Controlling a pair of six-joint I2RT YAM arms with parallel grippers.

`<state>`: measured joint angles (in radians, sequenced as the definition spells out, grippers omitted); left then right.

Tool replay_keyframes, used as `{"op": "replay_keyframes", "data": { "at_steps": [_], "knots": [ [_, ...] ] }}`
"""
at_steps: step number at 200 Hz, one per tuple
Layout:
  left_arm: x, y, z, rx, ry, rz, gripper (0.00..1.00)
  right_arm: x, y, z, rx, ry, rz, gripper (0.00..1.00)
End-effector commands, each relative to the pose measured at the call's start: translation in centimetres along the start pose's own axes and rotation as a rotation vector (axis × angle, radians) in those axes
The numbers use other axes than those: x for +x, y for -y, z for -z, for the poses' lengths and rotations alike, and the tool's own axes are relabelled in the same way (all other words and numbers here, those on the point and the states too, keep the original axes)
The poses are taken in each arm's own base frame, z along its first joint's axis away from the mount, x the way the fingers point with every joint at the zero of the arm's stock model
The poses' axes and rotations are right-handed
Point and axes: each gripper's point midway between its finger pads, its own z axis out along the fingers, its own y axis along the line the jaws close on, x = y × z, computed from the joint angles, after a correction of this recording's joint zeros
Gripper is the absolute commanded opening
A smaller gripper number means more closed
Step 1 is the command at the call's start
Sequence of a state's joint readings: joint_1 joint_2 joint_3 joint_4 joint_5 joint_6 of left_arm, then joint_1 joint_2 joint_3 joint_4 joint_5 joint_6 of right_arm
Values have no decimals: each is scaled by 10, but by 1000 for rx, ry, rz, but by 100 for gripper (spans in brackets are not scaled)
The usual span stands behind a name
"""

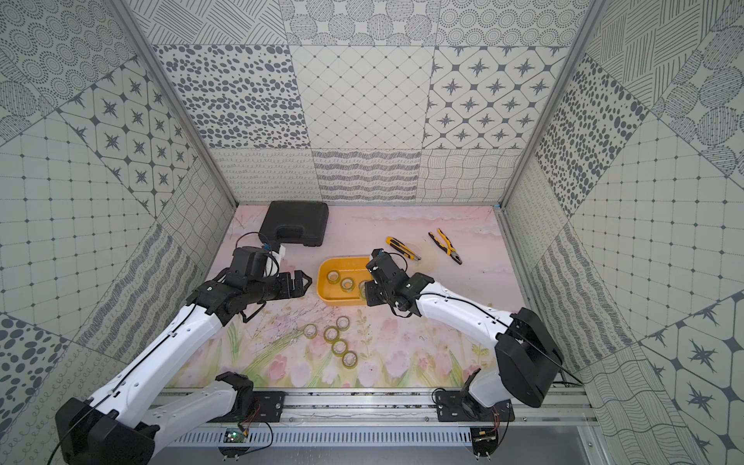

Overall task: Put the transparent tape into the storage box
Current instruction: Place the tape in the storage box.

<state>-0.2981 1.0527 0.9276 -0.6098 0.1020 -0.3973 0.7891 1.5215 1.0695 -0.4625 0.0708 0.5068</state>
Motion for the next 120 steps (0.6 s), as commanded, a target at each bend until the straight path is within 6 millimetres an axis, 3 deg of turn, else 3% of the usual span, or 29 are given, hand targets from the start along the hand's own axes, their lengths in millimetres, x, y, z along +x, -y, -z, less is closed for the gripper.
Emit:
{"op": "replay_keyframes", "data": {
  "at_steps": [1, 71, 120],
  "knots": [
    [-4, 7, 4, 30, 16, -10, 99, -18, -3, -19, -8, -11, 45, 15],
    [-4, 11, 5, 52, 15, -7, 99, -62, 11, -80, 47, -24, 19, 16],
    [-4, 12, 5, 59, 12, -5, 99, -70, 18, -116, 70, -47, -4, 23]
  ]
}}
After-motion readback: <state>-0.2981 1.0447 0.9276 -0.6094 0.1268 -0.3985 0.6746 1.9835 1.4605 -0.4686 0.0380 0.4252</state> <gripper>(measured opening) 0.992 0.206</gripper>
